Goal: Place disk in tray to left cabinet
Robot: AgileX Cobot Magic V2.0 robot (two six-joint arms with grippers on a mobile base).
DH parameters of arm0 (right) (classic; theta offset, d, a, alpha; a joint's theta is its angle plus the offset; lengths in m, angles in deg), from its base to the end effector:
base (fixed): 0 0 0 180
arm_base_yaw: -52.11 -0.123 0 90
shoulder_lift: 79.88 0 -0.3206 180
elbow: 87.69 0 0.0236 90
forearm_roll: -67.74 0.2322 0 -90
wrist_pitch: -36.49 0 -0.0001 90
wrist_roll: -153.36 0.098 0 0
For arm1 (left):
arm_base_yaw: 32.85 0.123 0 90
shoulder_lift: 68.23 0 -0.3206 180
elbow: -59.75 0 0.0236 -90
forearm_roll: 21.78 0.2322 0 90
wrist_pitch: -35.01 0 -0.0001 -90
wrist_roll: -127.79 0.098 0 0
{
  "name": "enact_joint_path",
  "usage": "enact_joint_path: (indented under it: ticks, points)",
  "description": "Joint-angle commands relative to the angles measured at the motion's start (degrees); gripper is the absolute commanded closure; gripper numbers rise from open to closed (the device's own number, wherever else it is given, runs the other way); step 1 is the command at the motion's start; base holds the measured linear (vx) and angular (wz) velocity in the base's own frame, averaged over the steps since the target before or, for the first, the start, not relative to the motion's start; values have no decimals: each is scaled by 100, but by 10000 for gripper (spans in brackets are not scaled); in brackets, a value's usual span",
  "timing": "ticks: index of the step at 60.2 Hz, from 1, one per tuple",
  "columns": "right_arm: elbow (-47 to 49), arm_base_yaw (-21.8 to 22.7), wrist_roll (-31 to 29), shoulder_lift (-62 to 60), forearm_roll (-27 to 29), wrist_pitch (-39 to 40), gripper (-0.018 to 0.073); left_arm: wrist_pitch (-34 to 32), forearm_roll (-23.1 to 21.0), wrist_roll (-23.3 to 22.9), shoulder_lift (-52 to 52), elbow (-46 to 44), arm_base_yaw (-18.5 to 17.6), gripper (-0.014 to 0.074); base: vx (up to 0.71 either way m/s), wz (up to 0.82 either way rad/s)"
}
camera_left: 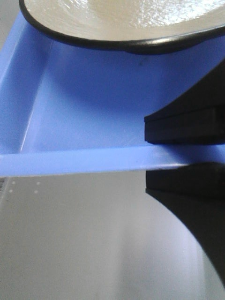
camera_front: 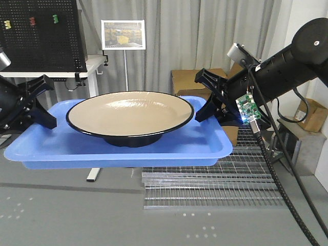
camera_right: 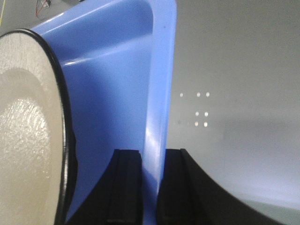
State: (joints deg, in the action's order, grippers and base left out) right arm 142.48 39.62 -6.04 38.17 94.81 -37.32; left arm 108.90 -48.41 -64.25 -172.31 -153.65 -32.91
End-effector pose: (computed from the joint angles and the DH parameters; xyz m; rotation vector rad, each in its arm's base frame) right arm 0.3947 0.1313 0.4478 0.1447 2.5106 0.8622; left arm 0.3427 -0.0426 0.4626 -0.2434 2.4860 -0.7010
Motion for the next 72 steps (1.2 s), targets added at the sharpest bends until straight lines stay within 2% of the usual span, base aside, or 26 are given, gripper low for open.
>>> enact_joint_path:
  ticks: [1,37,72]
  points:
    - [190,-70,-94,-328,530,77,561,-243,-625,-35,295,-167,-80,599,56,-3]
    - [190,-70,-94,-328,530,77,561,-243,-624,-35,295,-167,-80,598,51,-6]
    - [190,-70,-94,-328,530,77,561,-243,-616,-35,295,-167,-80,597,39,-7]
